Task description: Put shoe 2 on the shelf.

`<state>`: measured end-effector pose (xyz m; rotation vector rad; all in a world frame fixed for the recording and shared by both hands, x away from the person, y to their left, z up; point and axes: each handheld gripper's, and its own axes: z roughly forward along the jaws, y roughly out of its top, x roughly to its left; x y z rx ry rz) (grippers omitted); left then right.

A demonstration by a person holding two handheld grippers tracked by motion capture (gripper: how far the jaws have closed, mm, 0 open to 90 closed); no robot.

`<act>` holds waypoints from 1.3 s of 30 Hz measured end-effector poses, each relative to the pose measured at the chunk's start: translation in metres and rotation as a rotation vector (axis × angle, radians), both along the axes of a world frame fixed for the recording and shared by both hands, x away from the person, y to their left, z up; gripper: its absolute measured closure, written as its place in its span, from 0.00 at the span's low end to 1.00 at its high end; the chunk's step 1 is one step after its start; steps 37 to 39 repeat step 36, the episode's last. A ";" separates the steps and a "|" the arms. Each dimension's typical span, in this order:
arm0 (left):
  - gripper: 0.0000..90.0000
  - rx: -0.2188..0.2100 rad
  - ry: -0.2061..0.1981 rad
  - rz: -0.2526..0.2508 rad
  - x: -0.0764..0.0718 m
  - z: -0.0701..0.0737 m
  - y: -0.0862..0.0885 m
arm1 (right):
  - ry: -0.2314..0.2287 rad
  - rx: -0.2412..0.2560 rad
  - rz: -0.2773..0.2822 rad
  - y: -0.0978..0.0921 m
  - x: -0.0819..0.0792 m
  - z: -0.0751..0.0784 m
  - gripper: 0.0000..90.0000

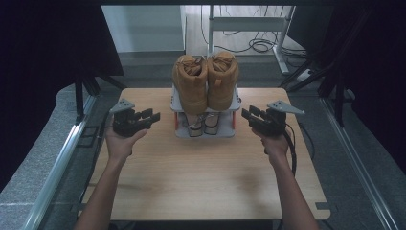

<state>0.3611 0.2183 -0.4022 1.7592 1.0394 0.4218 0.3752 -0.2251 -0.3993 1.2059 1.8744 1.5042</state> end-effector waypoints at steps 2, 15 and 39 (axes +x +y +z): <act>0.60 0.020 0.016 0.002 -0.004 -0.010 0.001 | 0.005 -0.002 -0.004 -0.002 -0.006 -0.009 0.62; 0.50 0.086 0.065 -0.018 -0.035 -0.074 0.008 | 0.077 -0.068 0.006 -0.015 -0.047 -0.075 0.56; 0.48 0.151 0.121 0.002 -0.053 -0.117 0.011 | 0.145 -0.116 0.010 -0.014 -0.062 -0.118 0.54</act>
